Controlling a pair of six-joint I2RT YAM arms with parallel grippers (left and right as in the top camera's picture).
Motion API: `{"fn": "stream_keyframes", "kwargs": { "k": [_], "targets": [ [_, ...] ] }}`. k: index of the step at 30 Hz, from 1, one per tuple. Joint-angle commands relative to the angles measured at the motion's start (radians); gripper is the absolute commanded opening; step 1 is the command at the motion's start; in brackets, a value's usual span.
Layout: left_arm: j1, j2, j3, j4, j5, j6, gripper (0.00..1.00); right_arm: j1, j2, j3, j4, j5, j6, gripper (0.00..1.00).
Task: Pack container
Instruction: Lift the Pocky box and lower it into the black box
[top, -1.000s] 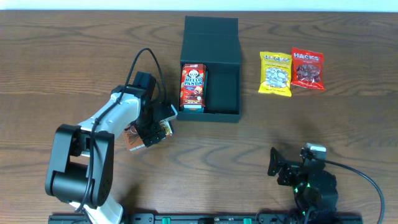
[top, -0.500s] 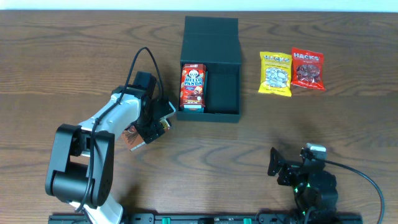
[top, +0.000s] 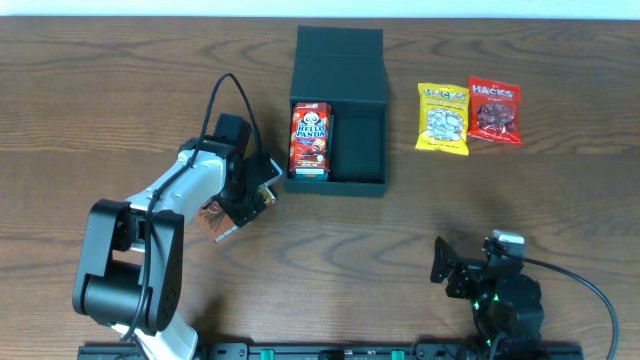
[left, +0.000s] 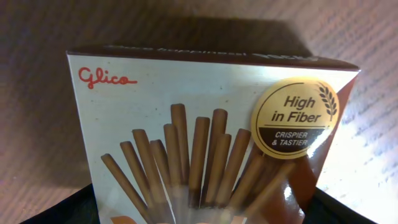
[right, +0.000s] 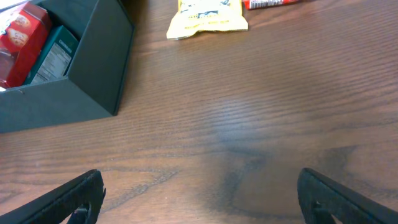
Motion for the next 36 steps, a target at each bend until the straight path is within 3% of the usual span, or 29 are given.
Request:
{"fn": "stream_keyframes", "kwargs": {
  "k": [1,8,20,26,29,33,36],
  "targets": [
    [0.002,0.035,-0.024,0.023,-0.019,-0.045,0.79,0.005,-0.005,-0.010,-0.002,0.003,0.007,0.99],
    [0.002,0.035,0.054,0.018,-0.031,-0.154,0.79,0.005,-0.005,-0.010,-0.001,0.003,0.007,0.99],
    [0.002,0.035,0.294,-0.145,-0.031,-0.257,0.78,0.005,-0.005,-0.010,-0.001,0.003,0.006,0.99],
    [0.001,0.035,0.424,-0.178,-0.021,-0.421,0.77,0.005,-0.005,-0.010,-0.001,0.003,0.006,0.99],
    [0.001,0.035,0.502,-0.194,0.032,-0.504,0.78,0.005,-0.005,-0.010,-0.001,0.003,0.007,0.99],
    [-0.006,0.035,0.567,-0.197,0.215,-0.567,0.76,0.005,-0.005,-0.010,-0.002,0.003,0.007,0.99],
    [-0.040,0.035,0.582,-0.179,0.229,-0.613,0.75,0.005,-0.005,-0.010,-0.001,0.003,0.006,0.99]
  ]
}}
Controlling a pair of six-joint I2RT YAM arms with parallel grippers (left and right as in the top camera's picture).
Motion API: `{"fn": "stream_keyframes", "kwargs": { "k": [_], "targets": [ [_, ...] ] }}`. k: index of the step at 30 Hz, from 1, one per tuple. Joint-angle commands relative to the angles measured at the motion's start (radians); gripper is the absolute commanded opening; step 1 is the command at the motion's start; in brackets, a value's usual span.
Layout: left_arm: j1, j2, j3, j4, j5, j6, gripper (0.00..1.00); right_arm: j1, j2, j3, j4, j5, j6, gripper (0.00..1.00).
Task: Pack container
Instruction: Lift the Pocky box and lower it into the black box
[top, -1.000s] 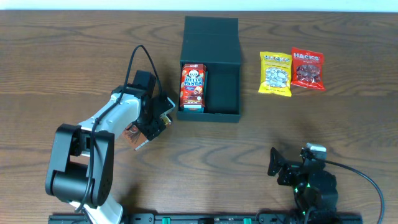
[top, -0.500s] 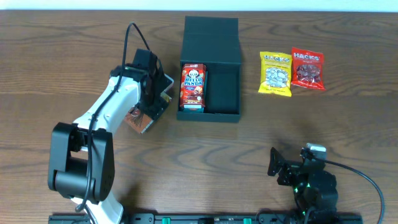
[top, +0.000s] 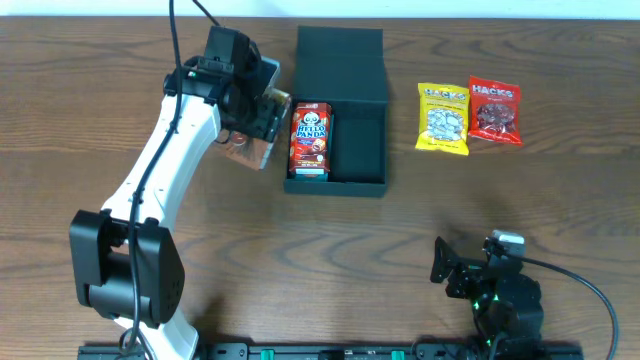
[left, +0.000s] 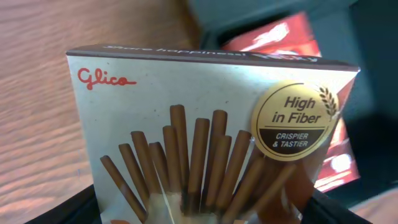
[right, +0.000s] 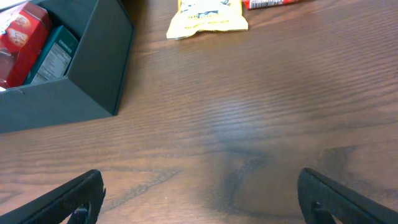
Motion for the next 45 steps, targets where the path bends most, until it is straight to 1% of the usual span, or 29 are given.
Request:
{"fn": "stream_keyframes", "kwargs": {
  "k": [1,2,6,12,14,19,23,27,32,36,41,45],
  "targets": [
    [-0.044,0.006,0.028,0.011,0.068,-0.069,0.75,0.005,-0.005,-0.010,-0.002,0.003,0.006,0.99],
    [-0.063,0.006,0.028,0.022,0.067,-0.076,0.75,0.005,-0.005,-0.010,-0.002,0.003,0.007,0.99],
    [-0.156,0.006,0.028,0.113,0.023,-0.199,0.77,0.005,-0.005,-0.010,-0.002,0.003,0.007,0.99],
    [-0.268,0.006,0.029,0.262,0.011,-0.329,0.77,0.005,-0.005,-0.010,-0.002,0.003,0.006,0.99],
    [-0.299,0.006,0.028,0.303,-0.043,-0.394,0.77,0.005,-0.005,-0.010,-0.002,0.003,0.007,0.99],
    [-0.360,0.007,0.028,0.330,-0.186,-0.560,0.76,0.005,-0.005,-0.010,-0.002,0.003,0.007,0.99],
    [-0.378,0.011,0.028,0.340,-0.214,-0.722,0.75,0.005,-0.005,-0.010,-0.002,0.003,0.007,0.99],
    [-0.382,0.048,0.028,0.343,-0.204,-0.769,0.76,0.005,-0.005,-0.010,-0.002,0.003,0.006,0.99],
    [-0.393,0.095,0.028,0.383,-0.201,-0.769,0.75,0.005,-0.005,-0.010,-0.002,0.003,0.006,0.99],
    [-0.402,0.132,0.028,0.385,-0.187,-0.766,0.75,0.005,-0.005,-0.010,-0.002,0.003,0.007,0.99],
    [-0.404,0.161,0.028,0.378,-0.187,-0.723,0.75,0.005,-0.005,-0.010,-0.002,0.003,0.006,0.99],
    [-0.414,0.169,0.028,0.340,-0.188,-0.652,0.76,0.005,-0.005,-0.010,-0.002,0.003,0.006,0.99]
  ]
}}
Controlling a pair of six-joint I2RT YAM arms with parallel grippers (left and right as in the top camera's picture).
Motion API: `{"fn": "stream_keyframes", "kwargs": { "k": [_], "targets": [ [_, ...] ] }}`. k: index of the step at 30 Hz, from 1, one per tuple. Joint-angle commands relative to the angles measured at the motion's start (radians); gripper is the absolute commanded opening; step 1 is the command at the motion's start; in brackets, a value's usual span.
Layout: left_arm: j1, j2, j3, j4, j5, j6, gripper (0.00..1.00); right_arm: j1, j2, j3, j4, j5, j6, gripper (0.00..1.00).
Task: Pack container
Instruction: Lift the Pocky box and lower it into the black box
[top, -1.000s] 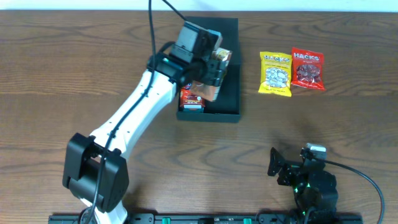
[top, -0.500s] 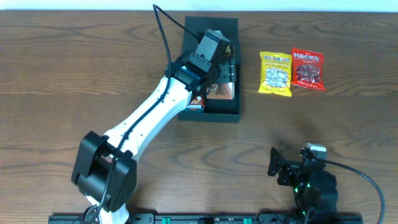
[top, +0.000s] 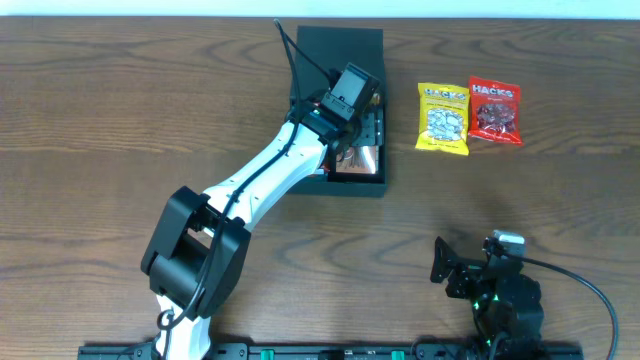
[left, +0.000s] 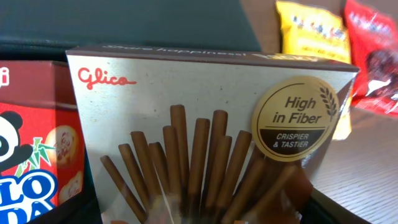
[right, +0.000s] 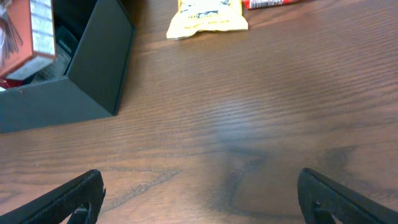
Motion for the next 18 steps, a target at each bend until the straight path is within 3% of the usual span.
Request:
{"fn": "stream_keyframes", "kwargs": {
  "k": [1,7,10,18],
  "targets": [
    [-0.012,0.012,0.026,-0.015,-0.005,0.063,0.75,0.005,-0.005,-0.010,-0.001,0.003,0.006,0.99],
    [-0.022,0.012,0.026,-0.036,-0.003,0.077,0.79,0.005,-0.005,-0.010,-0.001,0.003,0.007,0.99],
    [-0.022,0.012,0.026,-0.036,-0.003,0.077,0.98,0.005,-0.005,-0.010,-0.001,0.003,0.007,0.99],
    [-0.022,0.012,0.028,-0.031,-0.003,0.105,0.95,0.005,-0.005,-0.010,-0.001,0.003,0.007,0.99]
  ]
}}
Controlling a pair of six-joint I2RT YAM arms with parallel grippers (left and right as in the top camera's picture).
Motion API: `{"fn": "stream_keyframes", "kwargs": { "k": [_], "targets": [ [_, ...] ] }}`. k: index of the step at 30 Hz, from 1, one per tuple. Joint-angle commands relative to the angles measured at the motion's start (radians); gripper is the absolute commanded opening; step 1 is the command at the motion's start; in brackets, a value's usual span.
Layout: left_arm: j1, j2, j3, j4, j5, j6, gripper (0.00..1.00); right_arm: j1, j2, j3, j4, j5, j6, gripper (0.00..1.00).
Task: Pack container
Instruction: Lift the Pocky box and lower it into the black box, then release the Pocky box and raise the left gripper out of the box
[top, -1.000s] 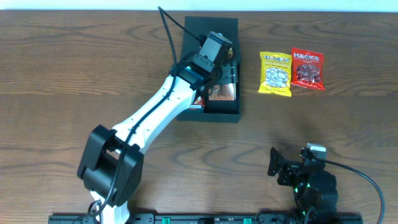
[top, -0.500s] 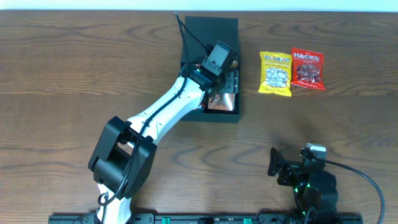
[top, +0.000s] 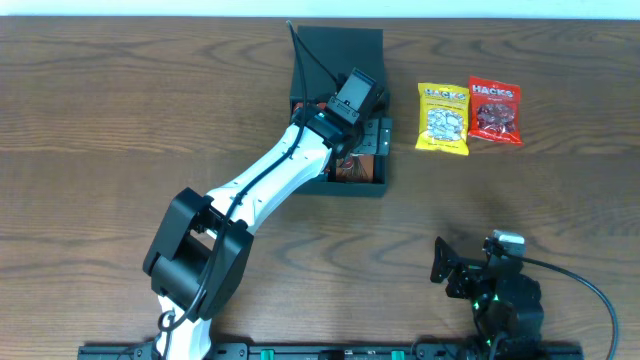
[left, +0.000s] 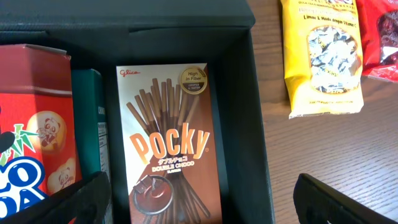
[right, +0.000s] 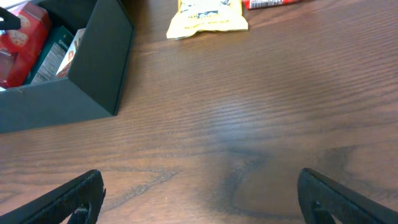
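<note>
The brown Pocky box (left: 169, 143) lies flat in the right half of the dark green container (top: 372, 183). Beside it stands the red Hello Panda box (left: 34, 130), mostly hidden under the arm in the overhead view. My left gripper (left: 199, 208) hangs open above the Pocky box, its fingers wide apart and holding nothing. A yellow Hacks bag (top: 443, 118) and a red Hacks bag (top: 494, 111) lie on the table to the right of the container. My right gripper (right: 199, 199) rests open near the front edge, over bare wood.
The container's raised lid (top: 340, 45) stands at its far side. The left arm (top: 270, 175) stretches diagonally from the front left to the container. The wooden table (top: 120, 120) stretches left of the container.
My left gripper has let go of the Pocky box, which now lies flat in the container's right half. The gripper stands open above it. The right arm has not moved.
My left gripper held the Pocky box over the table left of the container. Then it held it beside the container's left wall, then over the container's right half. Now the box lies inside and the gripper is open.
</note>
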Motion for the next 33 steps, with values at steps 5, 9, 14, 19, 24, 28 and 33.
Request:
{"fn": "stream_keyframes", "kwargs": {
  "k": [5,9,14,19,24,28,33],
  "targets": [
    [-0.005,0.003,0.078,0.001,-0.004,0.106,0.95,0.005,-0.005,-0.010,-0.001,0.003,0.007,0.99],
    [-0.004,-0.029,0.155,-0.014,-0.004,0.205,0.95,0.005,-0.005,-0.010,-0.002,0.003,0.006,0.99],
    [0.005,-0.100,0.176,-0.008,-0.024,0.377,0.95,0.005,-0.005,-0.010,-0.002,0.003,0.006,0.99],
    [0.052,-0.186,0.176,-0.099,-0.060,0.452,0.95,0.005,-0.005,-0.010,-0.002,0.003,0.007,0.99],
    [0.115,-0.247,0.176,-0.223,-0.162,0.473,0.95,0.005,-0.005,-0.010,-0.002,0.003,0.007,0.99],
    [0.148,-0.211,0.157,-0.292,-0.072,0.470,0.95,0.005,-0.005,-0.010,-0.001,0.003,0.007,0.99],
    [0.142,-0.122,0.149,-0.357,-0.056,0.533,0.97,0.005,-0.005,-0.010,-0.002,0.003,0.007,0.99]
  ]
}}
